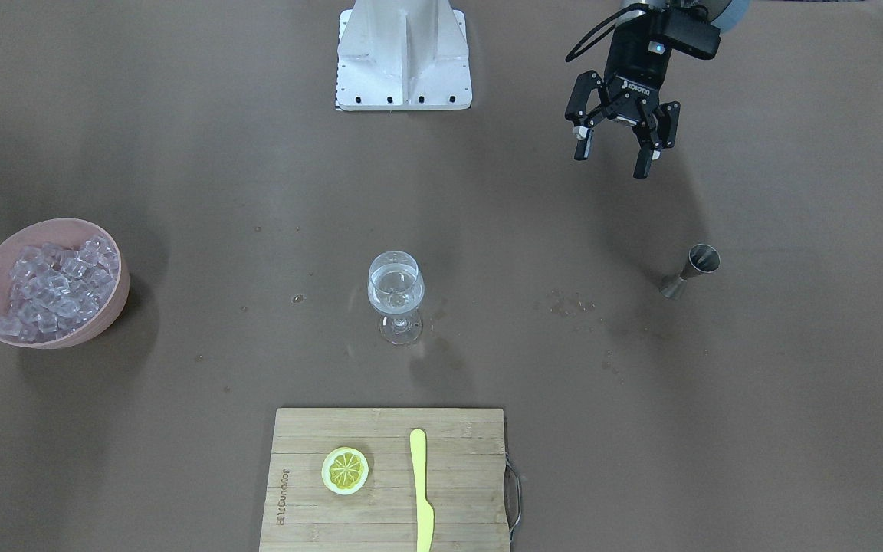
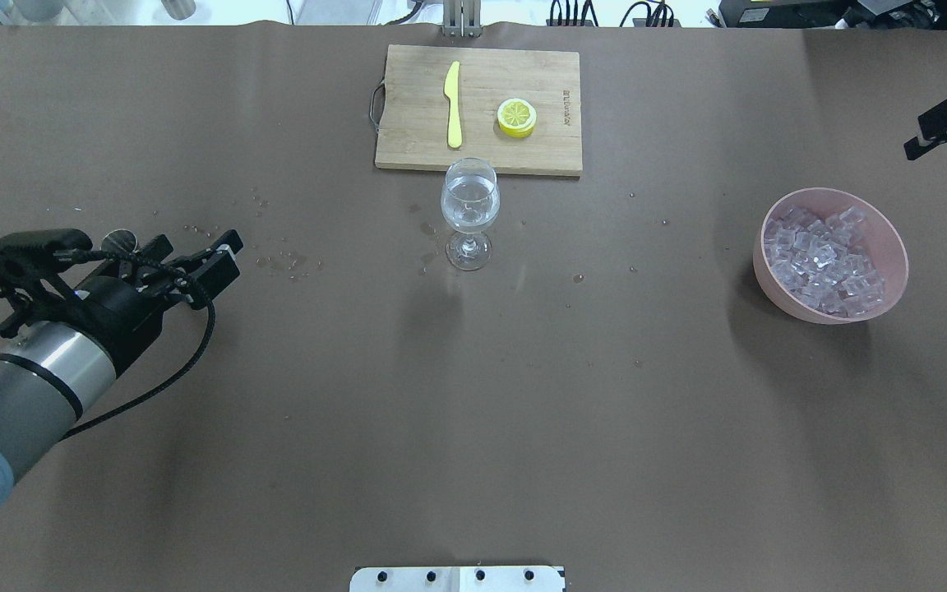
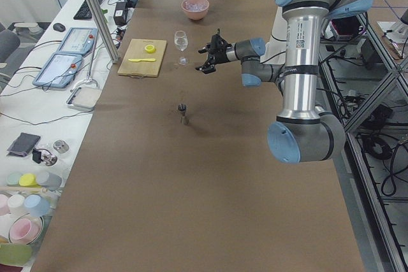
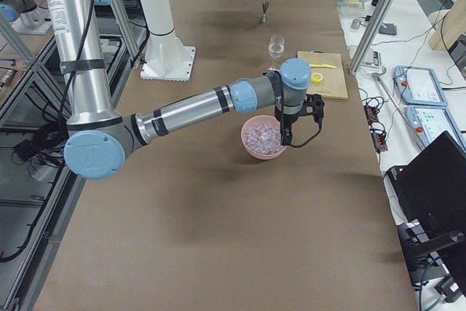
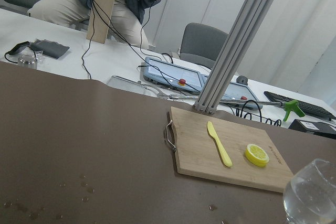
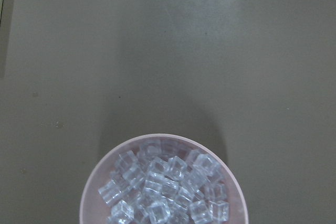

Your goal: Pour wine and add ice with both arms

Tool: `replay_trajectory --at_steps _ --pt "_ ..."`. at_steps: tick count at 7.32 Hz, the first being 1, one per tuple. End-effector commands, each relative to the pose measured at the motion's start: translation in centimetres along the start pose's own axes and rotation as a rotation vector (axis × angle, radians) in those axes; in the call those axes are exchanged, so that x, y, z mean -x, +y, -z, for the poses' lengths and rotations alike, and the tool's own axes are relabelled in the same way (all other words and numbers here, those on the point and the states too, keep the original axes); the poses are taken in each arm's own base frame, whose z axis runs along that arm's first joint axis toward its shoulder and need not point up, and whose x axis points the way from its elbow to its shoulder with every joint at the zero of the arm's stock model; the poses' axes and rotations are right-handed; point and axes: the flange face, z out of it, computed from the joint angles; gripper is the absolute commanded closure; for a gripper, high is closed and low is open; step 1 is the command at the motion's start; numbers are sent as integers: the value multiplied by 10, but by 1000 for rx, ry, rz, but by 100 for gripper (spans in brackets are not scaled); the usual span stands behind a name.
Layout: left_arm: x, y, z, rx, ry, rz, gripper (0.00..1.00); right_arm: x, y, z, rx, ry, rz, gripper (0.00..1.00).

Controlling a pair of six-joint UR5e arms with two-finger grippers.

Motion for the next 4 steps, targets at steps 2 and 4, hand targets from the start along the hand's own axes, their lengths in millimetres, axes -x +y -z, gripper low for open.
replay_trajectory --at_steps 2,4 --pt "-21 -111 -56 179 -180 -122 2 68 7 -48 8 33 79 0" --pt "18 -149 -74 314 -308 -262 2 88 21 -88 1 114 154 0"
